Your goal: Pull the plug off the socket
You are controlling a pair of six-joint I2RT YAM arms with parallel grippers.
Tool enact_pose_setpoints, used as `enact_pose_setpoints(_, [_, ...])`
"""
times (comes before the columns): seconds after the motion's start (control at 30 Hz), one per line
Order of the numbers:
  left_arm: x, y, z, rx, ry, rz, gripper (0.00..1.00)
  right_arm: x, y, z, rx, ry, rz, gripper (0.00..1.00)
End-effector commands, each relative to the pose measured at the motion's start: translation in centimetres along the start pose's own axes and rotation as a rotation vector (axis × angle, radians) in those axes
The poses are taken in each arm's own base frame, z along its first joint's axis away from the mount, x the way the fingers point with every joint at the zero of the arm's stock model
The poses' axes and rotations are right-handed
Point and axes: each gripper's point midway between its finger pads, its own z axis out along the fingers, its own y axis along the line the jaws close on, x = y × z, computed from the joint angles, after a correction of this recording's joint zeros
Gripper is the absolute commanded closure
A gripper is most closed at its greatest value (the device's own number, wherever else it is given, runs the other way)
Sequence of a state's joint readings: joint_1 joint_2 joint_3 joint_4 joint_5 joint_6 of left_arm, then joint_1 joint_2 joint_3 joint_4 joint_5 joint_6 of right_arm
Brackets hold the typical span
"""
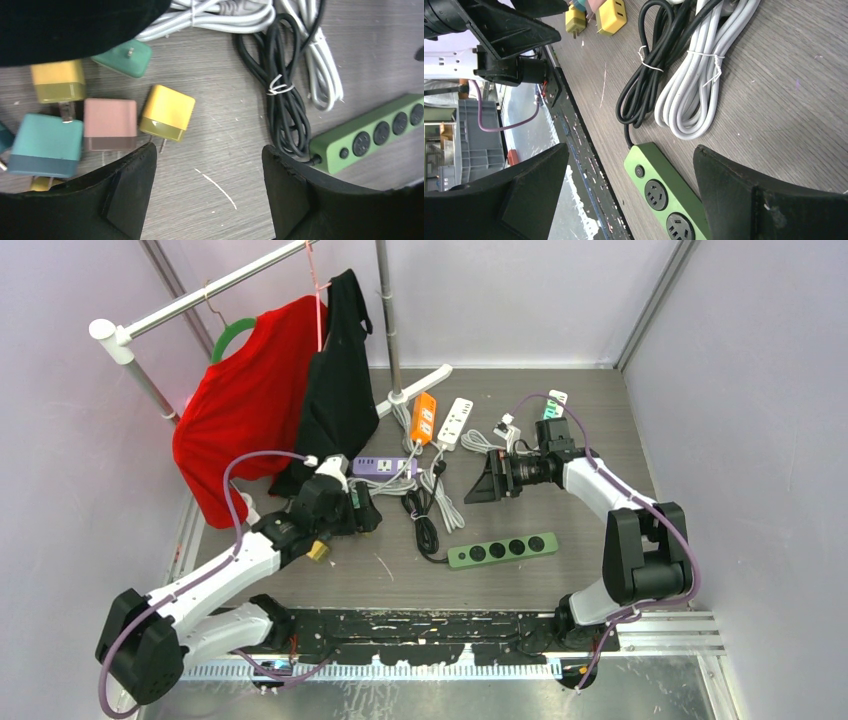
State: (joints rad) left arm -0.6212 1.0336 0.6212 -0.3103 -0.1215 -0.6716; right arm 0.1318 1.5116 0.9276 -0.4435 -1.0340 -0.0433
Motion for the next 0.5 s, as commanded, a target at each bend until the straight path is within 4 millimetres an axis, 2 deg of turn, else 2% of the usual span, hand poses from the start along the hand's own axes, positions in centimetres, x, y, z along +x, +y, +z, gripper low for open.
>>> enact_pose_setpoints(0.0, [-1.2,-3.3,-0.8,0.202,-0.067,0.013,0.22,-2.0,1.6,-1.0,-0.012,-0.046,-0.130,0.00])
enact_pose_setpoints(0.23, [-0.9,-5.7,-1.6,0.382,-0.102,0.082,0.15,-1.6,2.3,-1.3,-0.043,-0.048,-0.230,0.00])
enact_pose_setpoints(0.47, [-1.0,-7.4,-2.3,0.512,-0.157,0.168,0.13,0.6,4.1,-2.0,-0.139,-0.062,-0.552,0.00])
